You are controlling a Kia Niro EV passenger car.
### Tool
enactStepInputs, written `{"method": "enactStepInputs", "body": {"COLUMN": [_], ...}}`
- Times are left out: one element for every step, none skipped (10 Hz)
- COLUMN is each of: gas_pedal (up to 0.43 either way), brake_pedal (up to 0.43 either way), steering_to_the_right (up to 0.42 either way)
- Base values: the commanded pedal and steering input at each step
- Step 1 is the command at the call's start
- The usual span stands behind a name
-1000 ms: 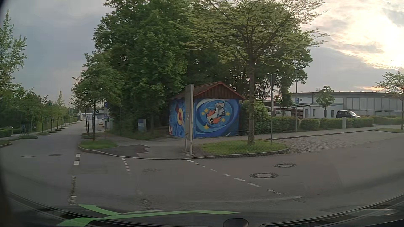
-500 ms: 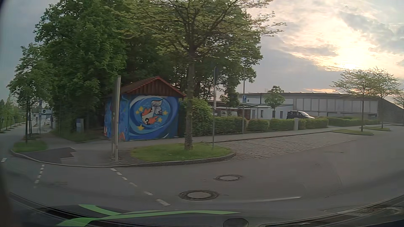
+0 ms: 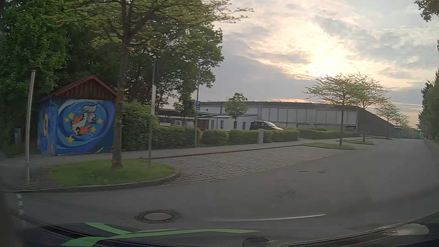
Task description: Follow the waypoints while adhering to traffic rules and regulations
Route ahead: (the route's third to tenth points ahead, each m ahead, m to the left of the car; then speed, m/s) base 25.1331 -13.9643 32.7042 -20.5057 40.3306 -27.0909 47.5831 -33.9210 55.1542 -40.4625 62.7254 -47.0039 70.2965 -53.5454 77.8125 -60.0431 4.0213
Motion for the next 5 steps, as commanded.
{"method": "enactStepInputs", "body": {"gas_pedal": [0.0, 0.0, 0.0, 0.0, 0.0], "brake_pedal": [0.0, 0.0, 0.0, 0.0, 0.0], "steering_to_the_right": [0.499, 0.5, 0.5, 0.499, 0.496]}}
